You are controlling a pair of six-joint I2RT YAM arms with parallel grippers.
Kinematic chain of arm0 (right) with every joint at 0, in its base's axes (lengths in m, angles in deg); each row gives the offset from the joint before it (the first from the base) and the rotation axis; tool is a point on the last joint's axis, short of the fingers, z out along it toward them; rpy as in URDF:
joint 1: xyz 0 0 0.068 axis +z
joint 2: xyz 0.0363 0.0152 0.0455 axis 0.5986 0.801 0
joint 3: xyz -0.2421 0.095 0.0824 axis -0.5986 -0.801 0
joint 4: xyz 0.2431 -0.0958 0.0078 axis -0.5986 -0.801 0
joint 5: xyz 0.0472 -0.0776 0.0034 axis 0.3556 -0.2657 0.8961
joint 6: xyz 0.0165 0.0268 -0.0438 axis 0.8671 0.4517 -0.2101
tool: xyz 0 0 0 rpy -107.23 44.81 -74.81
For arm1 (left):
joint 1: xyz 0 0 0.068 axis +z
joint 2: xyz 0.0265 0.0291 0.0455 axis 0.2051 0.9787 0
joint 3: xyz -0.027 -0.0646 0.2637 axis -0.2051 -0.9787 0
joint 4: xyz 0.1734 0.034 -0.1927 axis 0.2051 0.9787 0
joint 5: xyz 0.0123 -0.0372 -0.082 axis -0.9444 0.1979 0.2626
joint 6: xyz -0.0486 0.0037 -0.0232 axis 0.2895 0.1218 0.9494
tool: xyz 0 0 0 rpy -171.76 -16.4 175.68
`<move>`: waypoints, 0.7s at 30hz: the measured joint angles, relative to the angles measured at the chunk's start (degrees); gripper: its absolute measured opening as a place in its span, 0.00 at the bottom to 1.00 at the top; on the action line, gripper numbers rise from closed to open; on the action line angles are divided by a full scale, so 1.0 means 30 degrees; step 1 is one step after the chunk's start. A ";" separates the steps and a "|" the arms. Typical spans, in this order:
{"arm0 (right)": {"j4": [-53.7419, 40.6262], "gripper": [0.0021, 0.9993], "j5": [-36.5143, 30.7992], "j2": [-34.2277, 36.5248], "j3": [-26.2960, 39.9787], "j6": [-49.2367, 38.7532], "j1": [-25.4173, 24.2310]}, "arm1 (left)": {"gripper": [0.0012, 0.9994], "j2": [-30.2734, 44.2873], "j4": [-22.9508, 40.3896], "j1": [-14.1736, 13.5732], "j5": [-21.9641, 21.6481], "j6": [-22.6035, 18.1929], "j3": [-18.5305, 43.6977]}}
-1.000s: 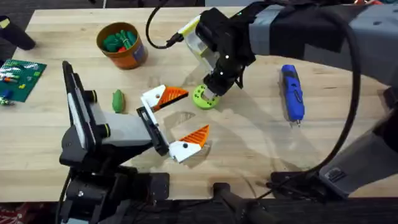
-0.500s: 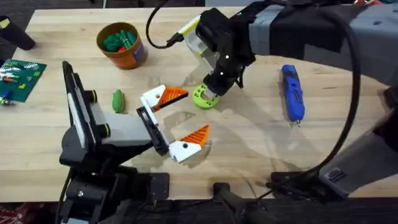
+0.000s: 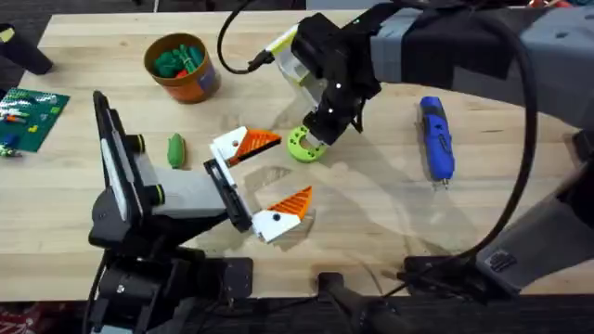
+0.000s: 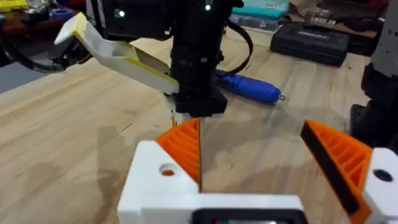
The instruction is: Pick up the gripper from the table and insert it into the empty holder that is missing its gripper. Then pick up a screw, insert it into the mounting hole, and use the screwdriver to tighten it. Finally, clean up the table by picking up the vegetable and placing it into the bucket.
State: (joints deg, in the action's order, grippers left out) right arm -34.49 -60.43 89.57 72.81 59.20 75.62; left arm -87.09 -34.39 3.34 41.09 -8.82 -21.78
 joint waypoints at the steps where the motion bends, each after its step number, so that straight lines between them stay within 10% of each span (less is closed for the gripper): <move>1: -0.0002 0.01 0.0000 0.0000 0.0000 0.0000 0.0000 | 0.99 -0.0005 0.0000 0.0000 0.0000 0.0000 0.0000; 21: -0.1431 0.01 0.0007 -0.0945 0.1289 0.0000 -0.0179 | 0.99 0.0001 0.0000 0.0000 0.0000 0.0000 0.0000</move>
State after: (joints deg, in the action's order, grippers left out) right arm -38.79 -60.41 86.73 76.68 59.20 75.08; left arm -87.09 -34.39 3.34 41.09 -8.82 -21.78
